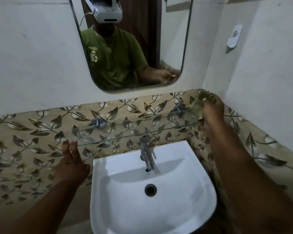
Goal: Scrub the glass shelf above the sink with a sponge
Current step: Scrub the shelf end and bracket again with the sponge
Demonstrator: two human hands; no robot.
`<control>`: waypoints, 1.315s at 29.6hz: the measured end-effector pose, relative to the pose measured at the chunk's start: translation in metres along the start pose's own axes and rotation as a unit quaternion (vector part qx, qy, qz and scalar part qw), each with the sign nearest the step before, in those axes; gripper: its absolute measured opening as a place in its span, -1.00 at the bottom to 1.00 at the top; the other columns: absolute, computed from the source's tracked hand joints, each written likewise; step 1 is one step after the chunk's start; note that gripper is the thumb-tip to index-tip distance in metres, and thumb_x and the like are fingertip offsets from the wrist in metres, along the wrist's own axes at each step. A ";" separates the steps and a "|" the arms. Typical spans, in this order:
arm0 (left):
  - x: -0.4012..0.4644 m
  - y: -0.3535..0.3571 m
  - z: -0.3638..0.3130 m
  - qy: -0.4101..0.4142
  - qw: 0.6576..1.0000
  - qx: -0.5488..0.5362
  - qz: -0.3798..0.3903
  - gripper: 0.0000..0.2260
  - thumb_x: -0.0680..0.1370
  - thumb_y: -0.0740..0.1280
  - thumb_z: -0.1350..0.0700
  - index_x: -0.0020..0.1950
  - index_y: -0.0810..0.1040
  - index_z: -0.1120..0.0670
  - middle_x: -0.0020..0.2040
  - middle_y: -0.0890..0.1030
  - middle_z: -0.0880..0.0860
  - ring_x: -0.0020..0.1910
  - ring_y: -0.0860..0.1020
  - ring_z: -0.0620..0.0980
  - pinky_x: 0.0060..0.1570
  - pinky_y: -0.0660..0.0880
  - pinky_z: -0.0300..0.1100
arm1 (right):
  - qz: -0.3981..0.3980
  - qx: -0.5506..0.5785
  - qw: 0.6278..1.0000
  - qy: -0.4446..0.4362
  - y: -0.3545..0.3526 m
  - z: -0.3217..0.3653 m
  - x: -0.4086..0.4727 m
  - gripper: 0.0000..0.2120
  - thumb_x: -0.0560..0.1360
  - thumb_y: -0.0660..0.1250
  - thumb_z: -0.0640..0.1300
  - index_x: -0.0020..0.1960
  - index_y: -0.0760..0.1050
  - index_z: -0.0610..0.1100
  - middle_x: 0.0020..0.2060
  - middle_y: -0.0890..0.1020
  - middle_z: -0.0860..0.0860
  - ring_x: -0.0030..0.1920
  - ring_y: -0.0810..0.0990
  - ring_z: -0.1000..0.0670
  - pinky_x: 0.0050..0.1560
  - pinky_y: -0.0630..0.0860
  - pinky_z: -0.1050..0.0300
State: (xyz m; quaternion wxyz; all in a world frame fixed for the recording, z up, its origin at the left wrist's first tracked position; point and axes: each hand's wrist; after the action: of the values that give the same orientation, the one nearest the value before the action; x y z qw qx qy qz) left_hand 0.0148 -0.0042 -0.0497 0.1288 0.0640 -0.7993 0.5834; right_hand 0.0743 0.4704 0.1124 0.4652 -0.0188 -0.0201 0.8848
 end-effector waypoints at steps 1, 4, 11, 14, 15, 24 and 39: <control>0.000 0.000 -0.001 -0.006 1.000 0.002 0.007 0.00 0.37 0.53 0.07 0.62 -0.04 0.07 0.64 -0.18 0.08 0.23 0.52 0.41 0.00 0.54 0.17 | -0.009 -0.100 0.993 -0.056 0.005 0.006 0.011 -0.66 0.58 0.28 -0.25 0.32 0.60 -0.08 0.21 0.68 -0.09 0.15 0.65 -0.11 0.08 0.46 0.21; -0.001 -0.003 -0.002 -0.019 1.000 0.000 0.019 -0.02 0.40 0.49 0.00 0.63 -0.09 0.01 0.65 -0.23 0.03 0.26 0.53 0.37 0.05 0.53 0.15 | 0.068 -0.282 0.953 -0.091 0.034 -0.016 0.026 -0.61 0.61 0.20 -0.25 0.40 0.53 -0.11 0.33 0.60 -0.20 0.29 0.57 -0.23 0.28 0.44 0.08; 0.002 -0.005 -0.006 -0.009 0.999 0.037 0.037 -0.01 0.43 0.39 -0.17 0.62 -0.21 0.00 0.60 -0.46 0.04 0.29 0.52 0.28 0.10 0.51 0.09 | 0.109 -0.524 0.812 -0.231 0.107 -0.089 -0.060 -0.58 0.65 0.11 0.09 0.43 0.49 0.02 0.52 0.41 -0.07 0.58 0.21 -0.17 0.58 -0.01 -0.18; -0.002 -0.004 -0.004 -0.015 0.998 0.047 0.041 0.00 0.44 0.38 -0.16 0.60 -0.27 0.00 0.44 -0.66 -0.06 0.24 0.55 0.26 0.05 0.50 0.05 | 0.143 -0.529 0.789 -0.278 0.148 -0.093 -0.109 -0.50 0.62 0.01 0.18 0.41 0.49 0.04 0.48 0.47 -0.07 0.55 0.28 -0.18 0.54 0.10 -0.23; -0.003 -0.003 -0.002 -0.011 0.998 0.047 0.043 0.01 0.43 0.39 -0.15 0.60 -0.28 -0.01 0.48 -0.63 -0.05 0.26 0.52 0.26 0.06 0.50 0.05 | 0.156 -0.533 0.779 -0.292 0.158 -0.094 -0.124 -0.47 0.60 -0.01 0.20 0.43 0.47 0.04 0.49 0.46 -0.08 0.54 0.29 -0.19 0.53 0.12 -0.23; 0.000 0.002 -0.005 -0.019 0.989 0.145 0.005 -0.05 0.50 0.22 -0.22 0.57 -0.42 0.05 0.64 -0.30 0.15 0.54 -0.43 0.25 0.48 -0.37 0.33 | 0.288 -0.531 0.691 -0.397 0.235 -0.090 -0.205 -0.13 0.51 -0.25 0.49 0.61 0.22 0.02 0.62 0.24 -0.12 0.61 0.15 -0.25 0.54 -0.02 -0.30; 0.022 -0.014 -0.019 0.101 0.977 0.185 0.030 -0.16 0.52 0.15 -0.08 0.50 -0.48 -0.08 0.65 -0.24 0.05 0.58 -0.37 0.12 0.37 -0.60 0.09 | 0.165 -0.605 0.711 -0.318 0.062 -0.097 -0.023 -0.09 0.40 -0.33 0.64 0.61 0.08 0.25 0.62 0.23 0.06 0.57 0.24 -0.25 0.48 0.19 -0.40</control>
State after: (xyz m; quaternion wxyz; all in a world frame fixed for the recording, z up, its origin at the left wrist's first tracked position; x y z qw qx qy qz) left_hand 0.0002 0.0103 -0.0250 0.1775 0.0035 -0.6616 0.7286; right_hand 0.0415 0.4177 0.0128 0.1669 -0.0167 -0.6950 0.6992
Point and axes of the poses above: each hand's wrist, its own x-axis towards the middle knuckle, its own y-axis out of the palm, z = x × y
